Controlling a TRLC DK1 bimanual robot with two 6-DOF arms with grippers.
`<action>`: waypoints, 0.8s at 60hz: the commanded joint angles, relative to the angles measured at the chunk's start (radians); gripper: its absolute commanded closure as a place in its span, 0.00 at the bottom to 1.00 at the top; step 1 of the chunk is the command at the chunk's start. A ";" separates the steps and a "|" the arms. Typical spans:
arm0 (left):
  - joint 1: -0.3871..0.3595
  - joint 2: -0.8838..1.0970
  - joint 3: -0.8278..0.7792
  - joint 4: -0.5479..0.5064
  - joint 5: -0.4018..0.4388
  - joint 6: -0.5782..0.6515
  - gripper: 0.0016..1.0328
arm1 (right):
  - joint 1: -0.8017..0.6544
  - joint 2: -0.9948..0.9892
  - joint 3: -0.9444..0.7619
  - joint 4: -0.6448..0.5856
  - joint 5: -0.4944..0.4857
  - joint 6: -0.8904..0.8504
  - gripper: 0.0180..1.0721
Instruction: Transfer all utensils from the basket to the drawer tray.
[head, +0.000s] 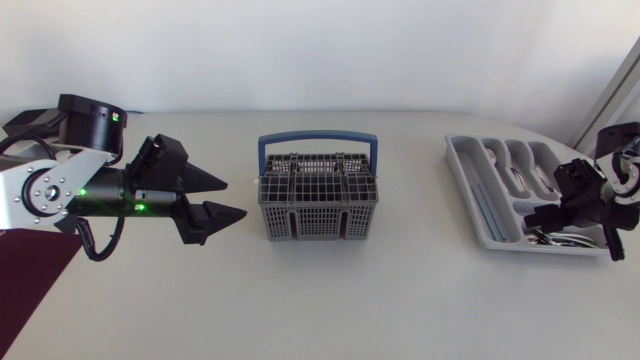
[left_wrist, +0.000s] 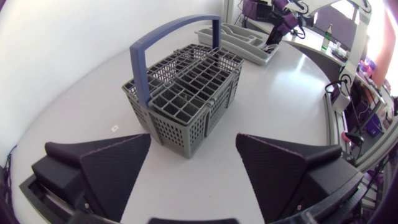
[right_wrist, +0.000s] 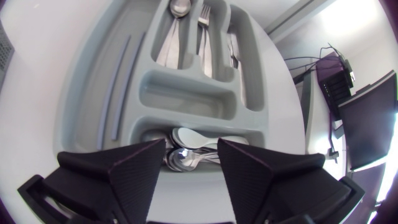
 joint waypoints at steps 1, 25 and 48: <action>-0.007 0.018 0.031 -0.011 0.002 -0.044 0.09 | 0.063 -0.084 -0.055 -0.006 -0.015 -0.016 0.29; -0.051 0.114 0.105 0.049 -0.015 -0.206 0.64 | 0.517 -0.230 -0.035 -0.053 -0.175 0.189 0.86; -0.162 0.196 0.113 0.212 -0.132 -0.290 0.96 | 0.698 -0.070 0.154 -0.012 -0.345 0.318 0.95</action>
